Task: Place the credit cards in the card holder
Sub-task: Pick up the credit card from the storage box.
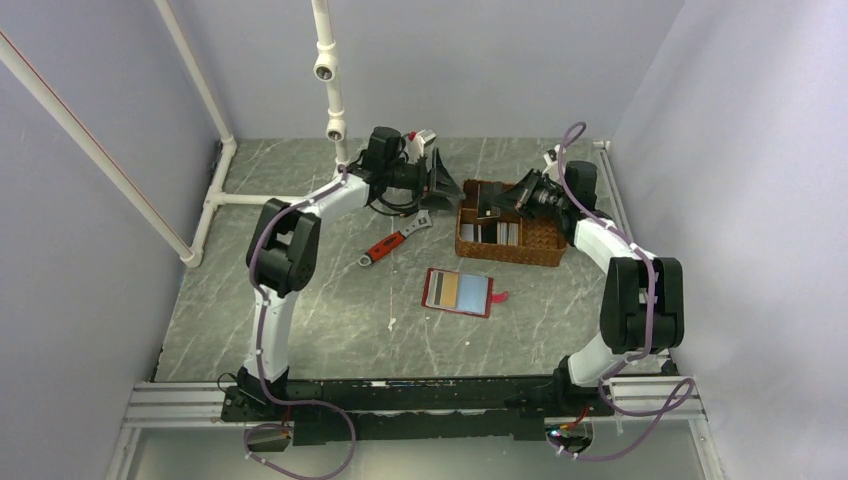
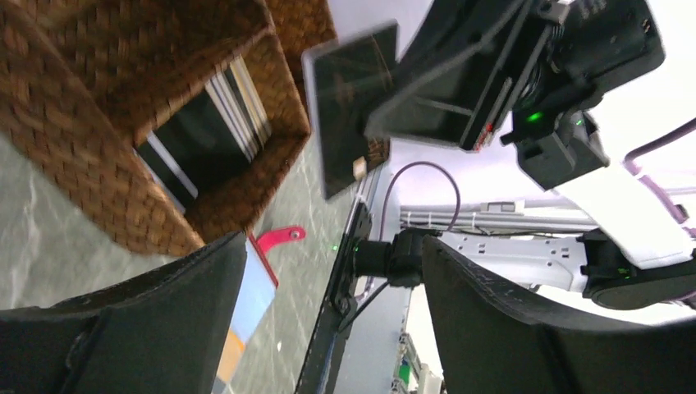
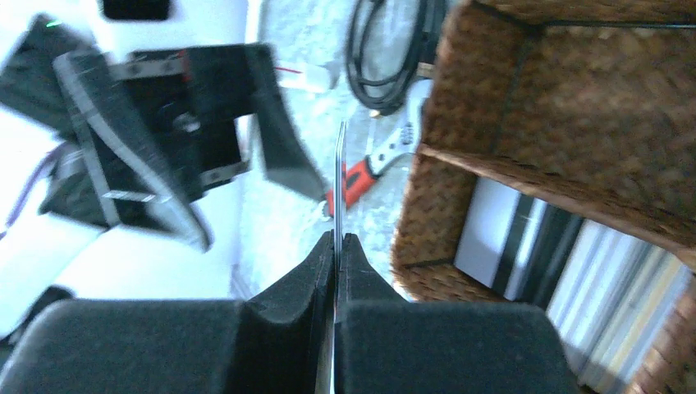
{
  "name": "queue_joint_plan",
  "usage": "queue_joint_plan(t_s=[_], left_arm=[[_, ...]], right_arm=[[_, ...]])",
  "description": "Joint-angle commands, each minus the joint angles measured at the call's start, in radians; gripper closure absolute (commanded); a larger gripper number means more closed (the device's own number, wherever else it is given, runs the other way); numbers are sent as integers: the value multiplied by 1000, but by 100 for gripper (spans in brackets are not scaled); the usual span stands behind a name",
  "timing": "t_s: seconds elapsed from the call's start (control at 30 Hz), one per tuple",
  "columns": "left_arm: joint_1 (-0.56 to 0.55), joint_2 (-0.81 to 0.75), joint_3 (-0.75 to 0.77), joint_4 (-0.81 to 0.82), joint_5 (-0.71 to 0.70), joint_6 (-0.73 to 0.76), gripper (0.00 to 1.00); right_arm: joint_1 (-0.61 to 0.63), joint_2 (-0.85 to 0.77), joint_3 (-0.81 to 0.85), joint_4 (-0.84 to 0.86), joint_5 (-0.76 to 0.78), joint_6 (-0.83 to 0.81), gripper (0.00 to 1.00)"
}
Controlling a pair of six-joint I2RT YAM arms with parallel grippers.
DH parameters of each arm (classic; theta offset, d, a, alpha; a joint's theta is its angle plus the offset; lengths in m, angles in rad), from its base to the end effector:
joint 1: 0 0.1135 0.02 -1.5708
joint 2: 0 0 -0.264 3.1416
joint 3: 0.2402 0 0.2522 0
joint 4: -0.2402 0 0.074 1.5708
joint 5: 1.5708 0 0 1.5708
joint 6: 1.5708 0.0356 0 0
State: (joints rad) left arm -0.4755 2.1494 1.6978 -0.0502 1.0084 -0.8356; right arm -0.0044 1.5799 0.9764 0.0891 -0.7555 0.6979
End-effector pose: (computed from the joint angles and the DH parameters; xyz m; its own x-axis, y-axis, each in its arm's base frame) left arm 0.4241 -0.2522 0.2369 -0.9570 0.0479 -0.2862 0.2888 0.2535 -0.9232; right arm 0.3452 0.0229 0.2387 -0.7585 0.4711 -0.4503 -0.1387 0.5584 0.8179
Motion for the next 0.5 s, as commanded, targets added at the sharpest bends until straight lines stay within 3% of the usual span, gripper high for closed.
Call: queue_joint_plan(t_s=[0.0, 0.1, 0.2, 0.33, 0.47], left_arm=[[0, 105, 63, 326, 55, -201, 17], [-8, 168, 121, 468, 84, -304, 7], [-23, 236, 175, 561, 104, -398, 6], [-46, 281, 208, 692, 108, -476, 15], [-62, 311, 231, 708, 102, -490, 33]], right_arm=[[-36, -1, -44, 382, -214, 203, 100], [-46, -2, -43, 350, -224, 176, 100], [-47, -7, -31, 287, -214, 132, 100], [-48, 6, -41, 282, -215, 120, 100], [-48, 22, -53, 314, -227, 130, 100]])
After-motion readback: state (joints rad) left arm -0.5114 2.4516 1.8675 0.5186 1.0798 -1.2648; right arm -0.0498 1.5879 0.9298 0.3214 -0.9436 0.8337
